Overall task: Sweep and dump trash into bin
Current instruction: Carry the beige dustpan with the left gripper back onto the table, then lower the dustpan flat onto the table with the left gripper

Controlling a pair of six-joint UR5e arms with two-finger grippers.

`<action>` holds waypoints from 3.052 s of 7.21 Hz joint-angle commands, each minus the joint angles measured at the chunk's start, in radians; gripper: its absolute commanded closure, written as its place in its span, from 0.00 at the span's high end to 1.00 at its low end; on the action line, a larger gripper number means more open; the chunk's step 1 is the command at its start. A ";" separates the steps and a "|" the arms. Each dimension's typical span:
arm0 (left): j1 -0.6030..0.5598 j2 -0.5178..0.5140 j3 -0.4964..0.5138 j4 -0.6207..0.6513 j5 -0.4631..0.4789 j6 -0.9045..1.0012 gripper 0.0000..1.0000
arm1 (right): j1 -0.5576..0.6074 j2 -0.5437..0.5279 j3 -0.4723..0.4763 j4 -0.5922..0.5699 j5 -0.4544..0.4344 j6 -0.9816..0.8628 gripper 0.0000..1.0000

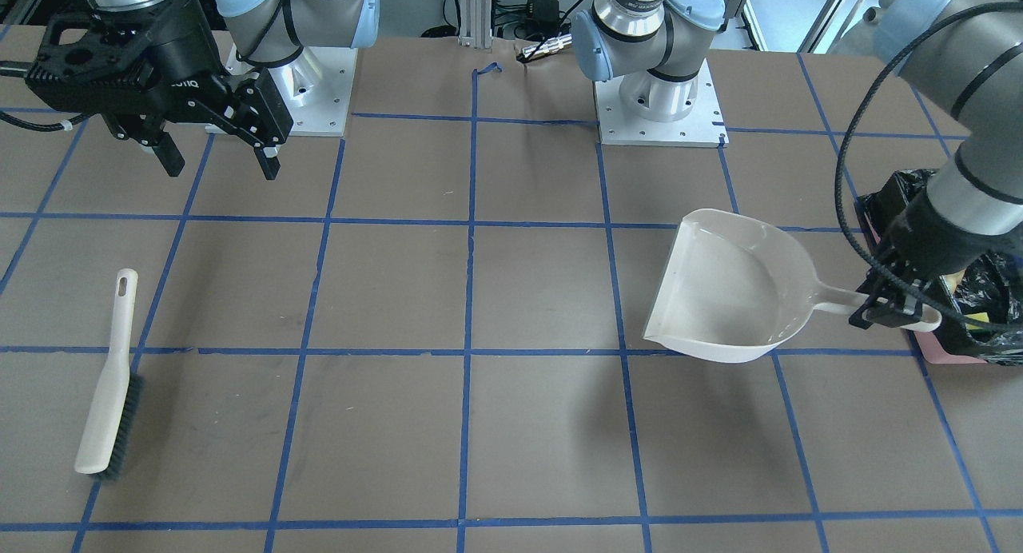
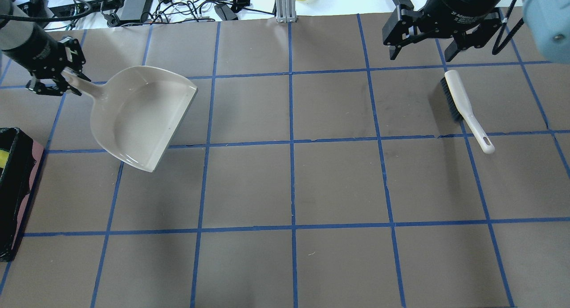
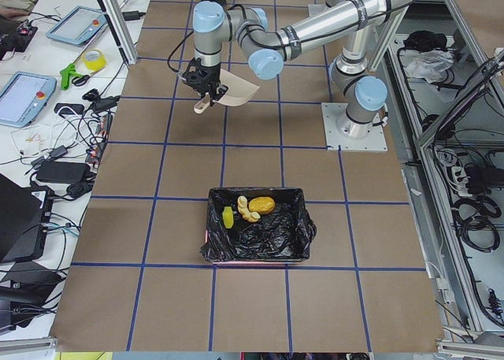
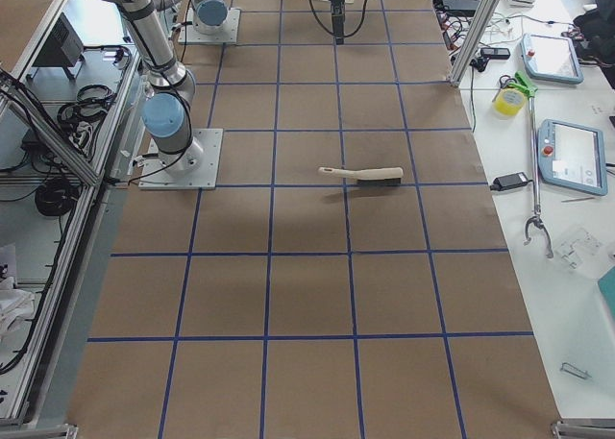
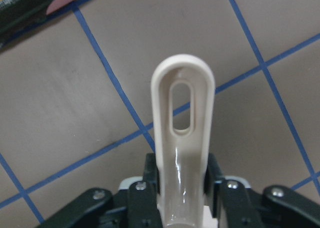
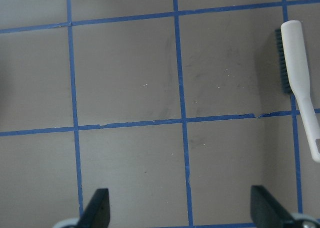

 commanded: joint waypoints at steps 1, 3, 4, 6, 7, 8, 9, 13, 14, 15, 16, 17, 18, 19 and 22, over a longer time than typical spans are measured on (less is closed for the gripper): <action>-0.060 -0.057 0.009 0.008 -0.038 -0.144 0.00 | 0.000 0.000 0.000 0.000 0.000 0.000 1.00; -0.063 -0.107 0.041 0.005 -0.060 -0.213 0.00 | 0.000 0.000 0.002 0.000 0.000 0.000 1.00; -0.074 -0.134 0.066 -0.001 -0.054 -0.215 0.00 | 0.000 0.000 0.002 0.000 0.000 0.000 1.00; -0.076 -0.202 0.106 -0.001 -0.043 -0.236 0.00 | 0.000 0.000 0.002 0.000 0.000 0.002 1.00; -0.077 -0.238 0.146 -0.001 -0.029 -0.231 0.00 | 0.000 0.000 0.003 0.000 0.000 0.002 1.00; -0.077 -0.280 0.193 -0.002 -0.023 -0.233 0.00 | 0.000 0.000 0.003 0.000 0.000 0.002 1.00; -0.079 -0.318 0.219 -0.016 -0.023 -0.228 0.00 | 0.000 -0.002 0.003 0.000 0.002 0.002 1.00; -0.094 -0.401 0.258 -0.022 -0.021 -0.303 0.00 | 0.000 -0.002 0.002 0.000 0.000 0.002 1.00; -0.096 -0.412 0.259 -0.021 -0.018 -0.310 0.00 | 0.000 -0.002 0.003 0.000 0.002 0.002 1.00; -0.096 -0.421 0.261 -0.021 -0.017 -0.323 0.00 | 0.000 -0.002 0.003 0.000 0.000 0.002 1.00; -0.097 -0.435 0.278 -0.021 0.003 -0.325 0.00 | 0.000 -0.002 0.003 0.000 0.000 0.002 1.00; -0.102 -0.443 0.289 -0.022 0.003 -0.330 0.00 | 0.000 -0.002 0.003 0.000 0.000 0.002 1.00; -0.105 -0.450 0.298 -0.022 0.003 -0.345 0.00 | 0.000 0.000 0.003 0.000 0.000 0.002 1.00; -0.109 -0.460 0.310 -0.022 0.003 -0.345 0.00 | 0.000 0.000 0.003 0.000 0.000 0.002 1.00; -0.120 -0.476 0.313 -0.022 0.034 -0.331 0.00 | 0.000 0.000 0.003 0.000 0.000 0.002 1.00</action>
